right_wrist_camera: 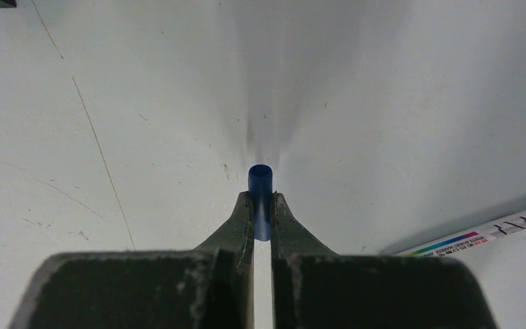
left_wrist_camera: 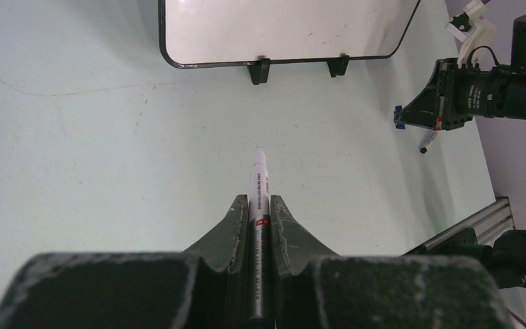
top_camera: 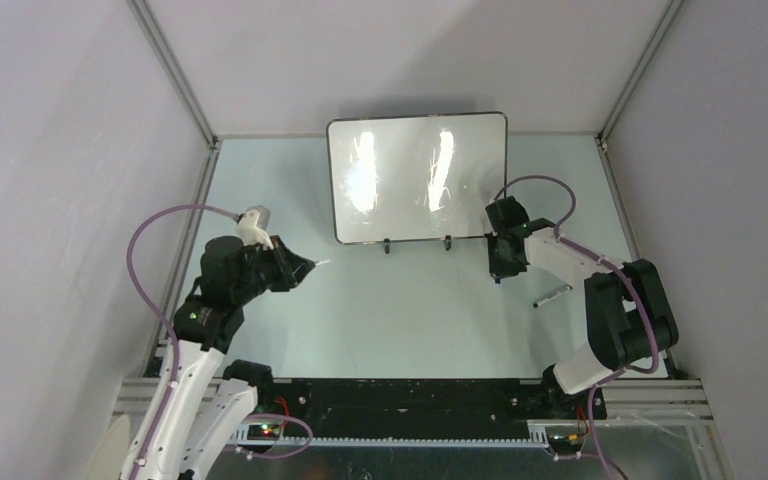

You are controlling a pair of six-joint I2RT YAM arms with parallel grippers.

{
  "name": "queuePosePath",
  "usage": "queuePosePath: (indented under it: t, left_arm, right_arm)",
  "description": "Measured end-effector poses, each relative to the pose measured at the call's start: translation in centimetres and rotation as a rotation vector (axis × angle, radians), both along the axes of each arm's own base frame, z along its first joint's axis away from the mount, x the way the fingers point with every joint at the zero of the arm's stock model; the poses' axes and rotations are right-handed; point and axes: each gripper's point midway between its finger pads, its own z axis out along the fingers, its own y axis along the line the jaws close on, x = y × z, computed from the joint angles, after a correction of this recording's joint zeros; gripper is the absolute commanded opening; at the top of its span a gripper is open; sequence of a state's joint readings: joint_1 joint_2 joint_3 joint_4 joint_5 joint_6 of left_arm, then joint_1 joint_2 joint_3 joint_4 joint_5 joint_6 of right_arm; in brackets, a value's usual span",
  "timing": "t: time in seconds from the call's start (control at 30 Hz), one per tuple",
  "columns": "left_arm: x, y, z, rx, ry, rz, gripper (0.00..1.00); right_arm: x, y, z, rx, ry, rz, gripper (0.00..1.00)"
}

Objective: Write a sentence on the whiteboard
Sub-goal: Put down the pen cap at the center of the board.

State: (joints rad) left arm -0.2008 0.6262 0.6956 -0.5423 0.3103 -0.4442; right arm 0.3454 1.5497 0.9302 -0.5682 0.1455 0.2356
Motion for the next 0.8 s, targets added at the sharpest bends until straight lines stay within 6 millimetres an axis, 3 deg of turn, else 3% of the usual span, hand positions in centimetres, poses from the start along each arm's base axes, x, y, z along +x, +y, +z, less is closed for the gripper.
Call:
queuePosePath:
  t: [0.07, 0.1, 0.2, 0.27, 0.33, 0.47, 0.57, 0.8]
  left_arm:
    - [-0.1, -0.1, 0.1, -0.002, -0.004, -0.004, 0.0]
    - [-0.1, -0.1, 0.1, -0.004, -0.004, -0.007, 0.0]
    - [-0.1, -0.1, 0.1, -0.005, -0.004, -0.01, 0.0]
    - [-0.2, -0.2, 0.1, -0.006, -0.003, -0.012, 0.0]
    - [-0.2, -0.2, 0.1, -0.007, -0.003, -0.013, 0.0]
    - [-0.2, -0.2, 0.2, -0.007, -0.004, -0.015, 0.0]
    - [-0.2, -0.3, 0.1, -0.007, -0.003, -0.016, 0.0]
    - [-0.1, -0.3, -0.1, -0.004, 0.01, -0.015, 0.0]
  right_arm:
    - [-0.1, 0.1, -0.2, 0.006, -0.002, 0.002, 0.27]
    - [-0.1, 0.1, -0.2, 0.011, -0.004, 0.0, 0.45]
    - [-0.4, 0.2, -0.2, 0.022, -0.011, -0.002, 0.63]
    - [-0.6, 0.2, 0.1, 0.03, -0.023, 0.002, 0.87]
    - [-0.5, 0.2, 0.7, 0.042, -0.047, 0.0, 0.95]
    - [0.0, 0.3, 3.1, 0.072, -0.137, 0.003, 0.96]
    - [0.9, 0.3, 6.2, 0.122, -0.253, -0.006, 0.95]
    - [3.6, -0.5, 16.0, 0.336, -0.612, -0.034, 0.99]
